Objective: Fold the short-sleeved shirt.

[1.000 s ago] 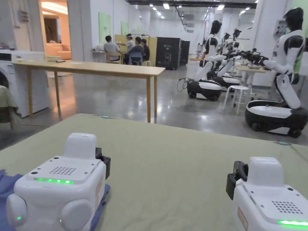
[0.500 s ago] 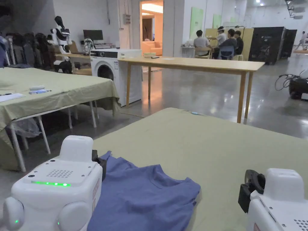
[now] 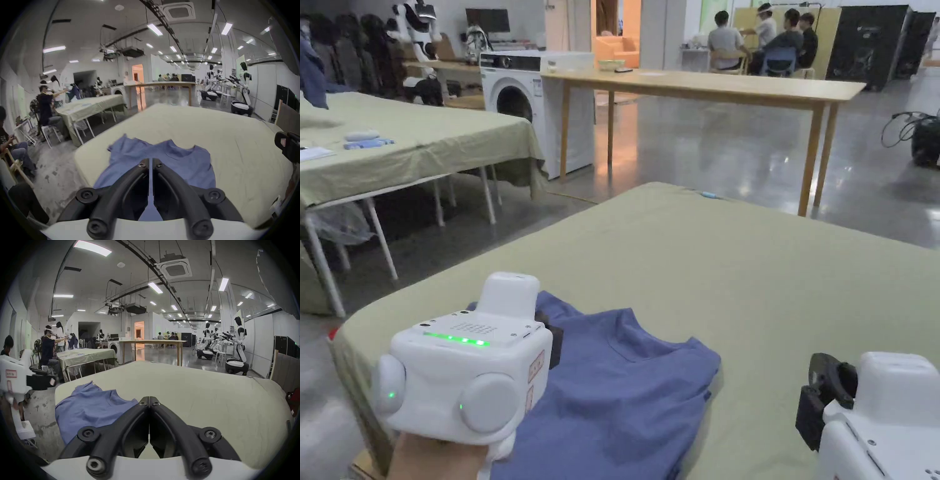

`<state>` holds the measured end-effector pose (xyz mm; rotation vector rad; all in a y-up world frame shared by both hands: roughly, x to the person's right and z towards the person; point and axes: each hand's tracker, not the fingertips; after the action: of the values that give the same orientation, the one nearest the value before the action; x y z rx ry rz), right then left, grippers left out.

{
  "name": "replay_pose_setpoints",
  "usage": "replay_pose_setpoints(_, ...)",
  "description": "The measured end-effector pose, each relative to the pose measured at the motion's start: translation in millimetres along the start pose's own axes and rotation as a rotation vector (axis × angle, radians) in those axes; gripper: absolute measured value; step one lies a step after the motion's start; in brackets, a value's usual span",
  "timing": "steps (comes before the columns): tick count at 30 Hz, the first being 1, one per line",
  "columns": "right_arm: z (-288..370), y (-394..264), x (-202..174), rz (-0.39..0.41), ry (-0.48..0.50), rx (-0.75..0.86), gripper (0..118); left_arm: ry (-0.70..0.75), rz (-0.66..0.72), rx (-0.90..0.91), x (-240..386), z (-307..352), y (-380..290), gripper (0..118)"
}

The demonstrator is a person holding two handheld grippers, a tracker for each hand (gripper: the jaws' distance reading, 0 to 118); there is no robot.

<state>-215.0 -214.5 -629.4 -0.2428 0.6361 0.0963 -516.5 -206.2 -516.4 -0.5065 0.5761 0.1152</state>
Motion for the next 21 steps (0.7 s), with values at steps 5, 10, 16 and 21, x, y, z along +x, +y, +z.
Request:
replay_pose_setpoints(5,-5,-26,4,0.030,0.005,-0.070,1,-0.149,0.051,-0.269,13,-85,-14,2)
replay_pose_setpoints(10,-7,-49,11,0.021,-0.013,-0.132,1,-0.159,0.007,-0.418,26,-135,-25,101)
replay_pose_setpoints(16,-7,-63,21,-0.011,-0.026,-0.186,1,-0.169,0.006,-0.471,32,-161,-39,116)
replay_pose_setpoints(21,7,-67,30,-0.032,-0.030,-0.207,1,-0.114,-0.081,-0.549,51,-185,-57,109)
